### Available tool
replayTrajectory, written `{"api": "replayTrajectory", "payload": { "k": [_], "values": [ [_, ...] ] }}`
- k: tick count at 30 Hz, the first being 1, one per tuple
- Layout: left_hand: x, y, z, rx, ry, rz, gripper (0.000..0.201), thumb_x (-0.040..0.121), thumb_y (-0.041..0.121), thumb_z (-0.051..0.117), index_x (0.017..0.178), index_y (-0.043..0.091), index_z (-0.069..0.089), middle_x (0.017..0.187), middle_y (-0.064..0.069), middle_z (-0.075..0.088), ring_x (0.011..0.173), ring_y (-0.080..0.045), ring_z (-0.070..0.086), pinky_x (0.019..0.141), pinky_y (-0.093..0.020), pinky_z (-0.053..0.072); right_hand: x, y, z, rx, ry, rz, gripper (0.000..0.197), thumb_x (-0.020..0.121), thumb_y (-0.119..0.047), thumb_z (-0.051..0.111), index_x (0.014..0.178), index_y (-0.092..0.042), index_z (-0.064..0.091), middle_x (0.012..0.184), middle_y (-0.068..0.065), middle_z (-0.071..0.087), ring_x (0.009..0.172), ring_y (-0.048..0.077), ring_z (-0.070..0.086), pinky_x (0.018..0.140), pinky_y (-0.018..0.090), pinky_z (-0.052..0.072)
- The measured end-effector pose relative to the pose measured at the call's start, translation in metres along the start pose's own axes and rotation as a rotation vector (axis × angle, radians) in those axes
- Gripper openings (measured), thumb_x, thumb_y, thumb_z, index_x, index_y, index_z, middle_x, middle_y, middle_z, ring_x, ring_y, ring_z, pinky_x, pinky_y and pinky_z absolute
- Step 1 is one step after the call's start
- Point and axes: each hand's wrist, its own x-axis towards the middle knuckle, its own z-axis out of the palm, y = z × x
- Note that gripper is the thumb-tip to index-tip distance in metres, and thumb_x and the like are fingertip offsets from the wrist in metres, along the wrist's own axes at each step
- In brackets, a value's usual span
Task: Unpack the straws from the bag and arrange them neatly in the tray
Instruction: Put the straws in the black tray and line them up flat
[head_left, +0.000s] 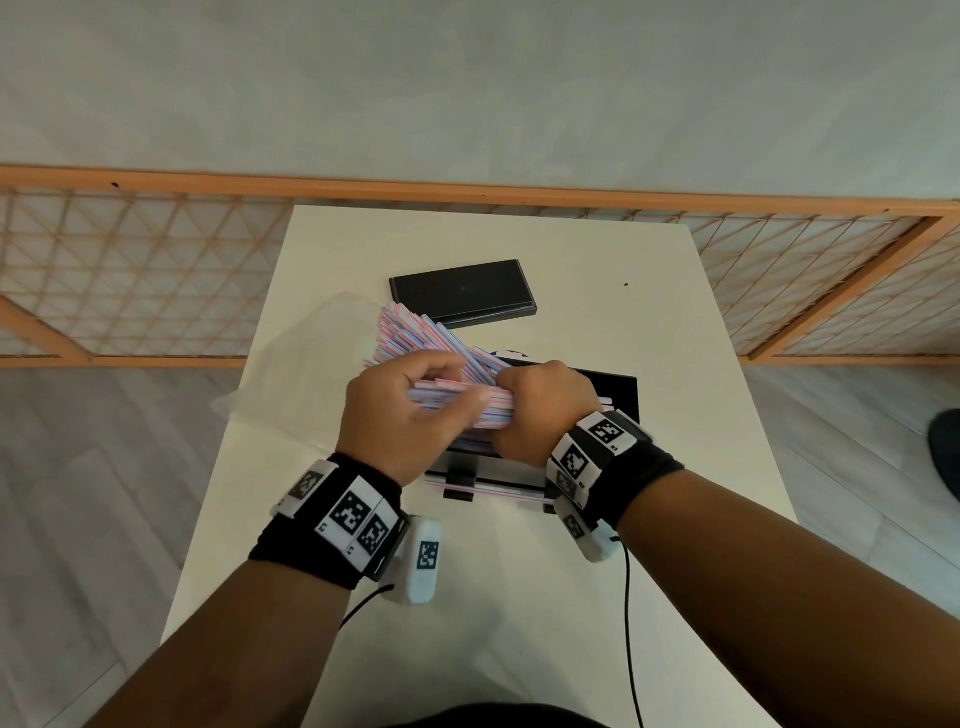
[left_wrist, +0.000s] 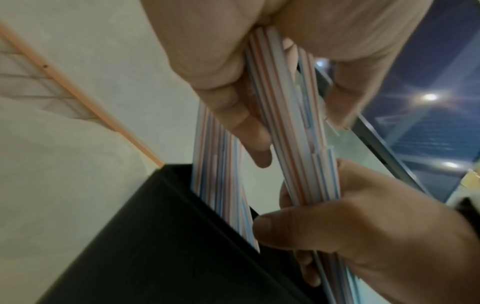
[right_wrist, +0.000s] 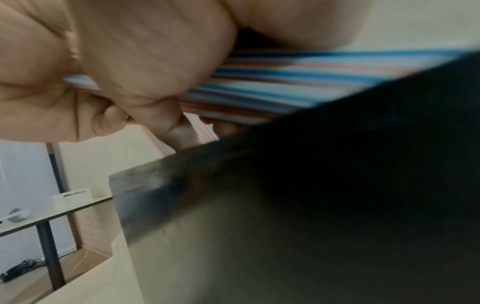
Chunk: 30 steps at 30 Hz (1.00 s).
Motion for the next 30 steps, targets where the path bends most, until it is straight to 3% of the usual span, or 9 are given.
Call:
{"api": "replayTrajectory", "payload": {
  "k": [3, 8, 12, 15, 17, 21, 24, 27, 30],
  "values": [
    [0.001, 0.000, -0.003, -0.007, -0.133, 0.030, 0.061, 0.054, 0.022, 0.099, 0.107, 0.032, 0.071, 0.098, 0.019, 0.070, 0.091, 0.006, 0.066, 0.085, -0.009, 0.050, 0.002, 0.000, -0.004, -0.045, -0.020, 0.014, 0.025, 0.072, -0.046, 0.066, 0.087, -0.029, 0.056, 0.071, -0.007, 0.048, 0.071, 0.021, 0.051, 0.065, 0.027, 0.045],
    [0.003, -0.002, -0.004, 0.013, -0.150, 0.102, 0.046, 0.057, 0.015, 0.098, 0.098, 0.022, 0.078, 0.092, 0.018, 0.071, 0.088, 0.007, 0.068, 0.084, -0.009, 0.050, 0.005, -0.002, -0.007, -0.068, -0.046, 0.045, 0.031, 0.071, -0.047, 0.068, 0.094, -0.028, 0.062, 0.068, -0.008, 0.042, 0.070, 0.018, 0.050, 0.065, 0.026, 0.044],
    [0.001, 0.002, -0.002, -0.020, -0.212, 0.100, 0.063, 0.057, 0.009, 0.097, 0.106, 0.036, 0.070, 0.101, 0.027, 0.067, 0.094, 0.013, 0.065, 0.087, -0.006, 0.048, 0.005, -0.006, -0.010, -0.081, -0.070, 0.043, 0.026, 0.071, -0.045, 0.072, 0.084, -0.030, 0.054, 0.066, -0.009, 0.038, 0.070, 0.017, 0.048, 0.067, 0.027, 0.045],
    [0.001, -0.003, 0.002, -0.045, -0.188, 0.103, 0.048, 0.061, 0.005, 0.094, 0.099, 0.028, 0.076, 0.095, 0.016, 0.074, 0.091, 0.006, 0.070, 0.087, -0.018, 0.055, 0.004, -0.006, -0.010, -0.051, -0.045, 0.031, 0.023, 0.071, -0.042, 0.071, 0.088, -0.030, 0.060, 0.065, -0.009, 0.040, 0.070, 0.017, 0.049, 0.069, 0.027, 0.048],
    [0.002, -0.007, 0.001, -0.047, -0.161, 0.103, 0.036, 0.063, 0.008, 0.094, 0.094, 0.020, 0.079, 0.092, 0.009, 0.077, 0.087, 0.000, 0.072, 0.084, -0.019, 0.056, 0.002, -0.006, -0.009, -0.025, -0.012, 0.013, 0.025, 0.071, -0.043, 0.070, 0.091, -0.029, 0.063, 0.068, -0.008, 0.044, 0.071, 0.018, 0.049, 0.068, 0.027, 0.047],
    [0.005, -0.007, -0.007, -0.039, -0.132, 0.044, 0.034, 0.062, 0.009, 0.095, 0.087, 0.026, 0.078, 0.085, 0.012, 0.076, 0.081, -0.001, 0.073, 0.080, -0.016, 0.056, -0.001, 0.000, -0.007, 0.021, 0.040, -0.011, 0.031, 0.070, -0.044, 0.071, 0.094, -0.028, 0.059, 0.073, -0.008, 0.050, 0.071, 0.021, 0.053, 0.065, 0.027, 0.044],
    [0.006, -0.010, -0.013, -0.041, -0.119, -0.023, 0.032, 0.064, 0.010, 0.094, 0.084, 0.030, 0.078, 0.081, 0.015, 0.077, 0.078, -0.002, 0.073, 0.078, -0.016, 0.056, -0.001, 0.009, -0.006, 0.022, -0.004, 0.017, 0.035, 0.071, -0.039, 0.069, 0.101, -0.030, 0.054, 0.083, -0.004, 0.061, 0.074, 0.023, 0.059, 0.067, 0.029, 0.051],
    [0.005, -0.013, -0.015, -0.037, -0.135, -0.037, 0.034, 0.065, 0.012, 0.094, 0.082, 0.035, 0.076, 0.083, 0.019, 0.076, 0.078, -0.002, 0.072, 0.078, -0.018, 0.056, -0.002, 0.013, -0.007, -0.045, -0.059, 0.013, 0.031, 0.075, -0.035, 0.066, 0.102, -0.027, 0.056, 0.084, 0.000, 0.060, 0.073, 0.025, 0.055, 0.067, 0.029, 0.048],
    [0.004, -0.007, -0.012, -0.107, -0.124, -0.035, 0.023, 0.067, 0.027, 0.087, 0.088, 0.024, 0.077, 0.086, 0.008, 0.077, 0.083, -0.008, 0.071, 0.080, -0.020, 0.055, -0.002, 0.014, -0.009, -0.094, -0.110, -0.008, 0.031, 0.076, -0.035, 0.064, 0.105, -0.028, 0.057, 0.091, 0.001, 0.064, 0.074, 0.025, 0.054, 0.068, 0.029, 0.047]
  ]
}}
